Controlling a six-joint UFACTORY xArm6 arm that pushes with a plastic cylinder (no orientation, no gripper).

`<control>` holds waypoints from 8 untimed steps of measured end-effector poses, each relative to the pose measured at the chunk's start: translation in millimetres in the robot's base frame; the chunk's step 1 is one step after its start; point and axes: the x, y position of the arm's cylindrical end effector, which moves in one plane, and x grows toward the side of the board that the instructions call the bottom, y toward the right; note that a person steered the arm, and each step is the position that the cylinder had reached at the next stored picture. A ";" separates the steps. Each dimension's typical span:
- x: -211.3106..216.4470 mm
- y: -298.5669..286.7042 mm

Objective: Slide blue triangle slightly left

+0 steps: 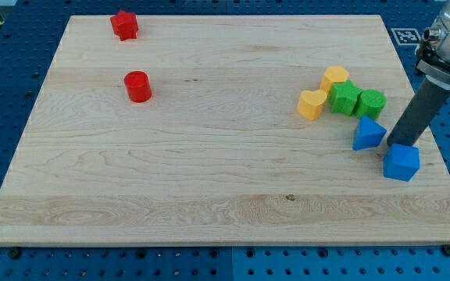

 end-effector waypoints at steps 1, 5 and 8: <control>6.1 -0.1; 27.5 0.3; -42.9 0.1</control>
